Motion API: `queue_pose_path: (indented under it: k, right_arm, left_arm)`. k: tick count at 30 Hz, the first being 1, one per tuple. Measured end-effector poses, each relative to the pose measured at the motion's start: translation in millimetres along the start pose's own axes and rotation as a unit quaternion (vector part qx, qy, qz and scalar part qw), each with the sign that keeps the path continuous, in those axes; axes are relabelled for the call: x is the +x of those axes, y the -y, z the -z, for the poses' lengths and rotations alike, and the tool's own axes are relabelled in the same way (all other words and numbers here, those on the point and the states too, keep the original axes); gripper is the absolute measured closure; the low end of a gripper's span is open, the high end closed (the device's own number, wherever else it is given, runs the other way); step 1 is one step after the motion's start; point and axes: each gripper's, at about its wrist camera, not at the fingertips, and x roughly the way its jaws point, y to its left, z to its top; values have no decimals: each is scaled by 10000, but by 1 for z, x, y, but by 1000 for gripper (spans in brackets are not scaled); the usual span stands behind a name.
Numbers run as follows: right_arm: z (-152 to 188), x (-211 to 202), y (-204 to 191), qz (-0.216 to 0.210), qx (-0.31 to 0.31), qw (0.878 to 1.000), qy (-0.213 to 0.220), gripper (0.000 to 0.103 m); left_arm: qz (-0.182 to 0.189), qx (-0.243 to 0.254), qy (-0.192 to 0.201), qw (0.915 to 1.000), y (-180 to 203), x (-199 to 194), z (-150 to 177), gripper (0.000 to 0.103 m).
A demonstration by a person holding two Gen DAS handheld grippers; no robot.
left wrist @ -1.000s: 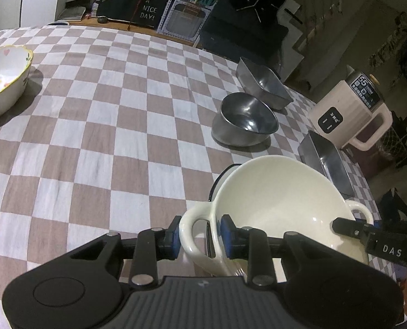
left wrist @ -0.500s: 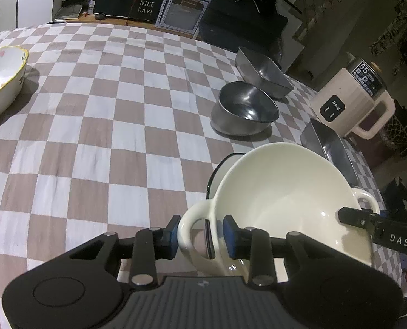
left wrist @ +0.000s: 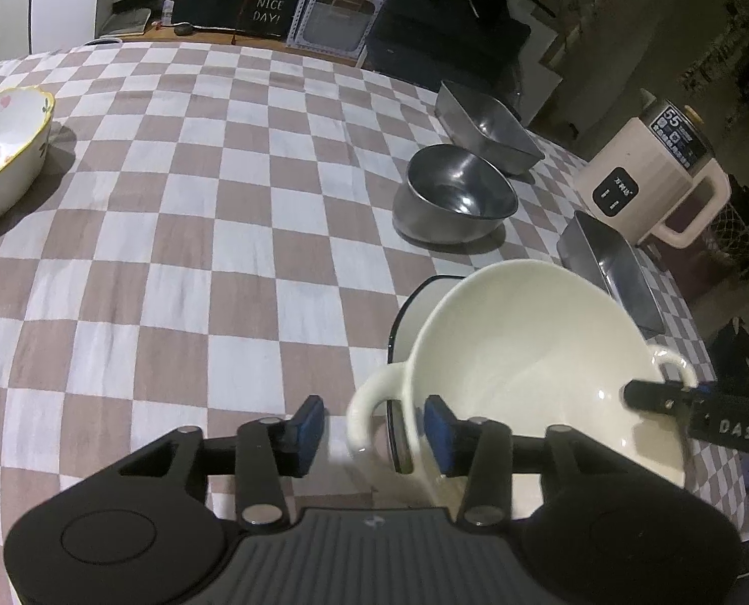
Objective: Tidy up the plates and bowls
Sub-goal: 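Lower the cream bowl onto the white plate with both grippers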
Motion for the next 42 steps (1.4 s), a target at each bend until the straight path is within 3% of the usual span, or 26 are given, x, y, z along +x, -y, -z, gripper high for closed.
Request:
queue_pose_path:
  k: [5, 18, 24, 37, 40, 42]
  right_arm:
    - [3, 12, 4, 102, -34, 9996, -259, 61]
    - [1, 12, 12, -101, 77, 9995, -303, 62]
    - [1, 13, 10, -117, 57, 9994, -307, 62]
    - [0, 14, 10, -146, 52, 9994, -303, 60]
    - [1, 15, 11, -152, 96, 9994, -301, 58]
    - [2, 14, 12, -165, 135, 9993, -298, 57]
  left_arm:
    - [29, 100, 12, 9999, 4, -2, 0, 52]
    - [-60, 266, -19, 9996, 7, -3, 0, 51]
    - [-325, 682, 48, 9971, 17, -4, 1, 49]
    - [-345, 598, -8, 9976, 14, -5, -1, 48]
    - [-378, 601, -24, 9975, 14, -5, -1, 45]
    - [-439, 605, -56, 9972, 14, -5, -1, 37]
